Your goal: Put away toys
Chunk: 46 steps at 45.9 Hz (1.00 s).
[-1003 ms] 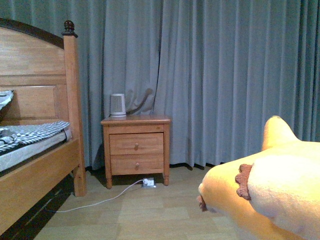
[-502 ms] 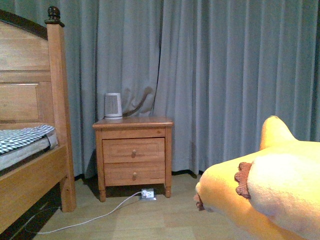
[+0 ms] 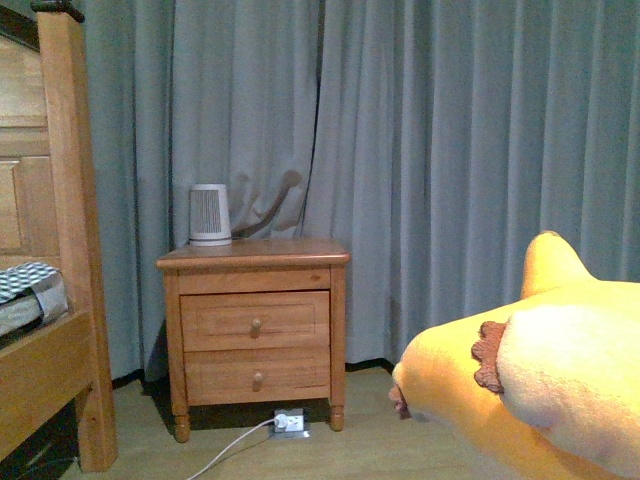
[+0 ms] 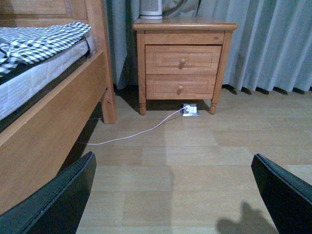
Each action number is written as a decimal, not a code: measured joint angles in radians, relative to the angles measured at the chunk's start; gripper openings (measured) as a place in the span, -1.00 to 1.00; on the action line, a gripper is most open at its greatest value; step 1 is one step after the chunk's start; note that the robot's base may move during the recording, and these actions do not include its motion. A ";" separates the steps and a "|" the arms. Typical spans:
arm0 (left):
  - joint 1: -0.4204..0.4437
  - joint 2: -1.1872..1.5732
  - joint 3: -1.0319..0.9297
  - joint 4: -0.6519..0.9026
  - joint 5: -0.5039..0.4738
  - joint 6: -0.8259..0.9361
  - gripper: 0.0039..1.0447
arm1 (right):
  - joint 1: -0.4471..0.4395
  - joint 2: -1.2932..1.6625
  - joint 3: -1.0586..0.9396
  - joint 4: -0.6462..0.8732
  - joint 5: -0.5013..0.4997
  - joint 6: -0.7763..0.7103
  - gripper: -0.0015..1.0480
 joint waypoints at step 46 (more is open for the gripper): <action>0.000 0.000 0.000 0.000 0.000 0.000 0.89 | 0.000 0.000 0.000 0.000 0.000 0.000 -0.86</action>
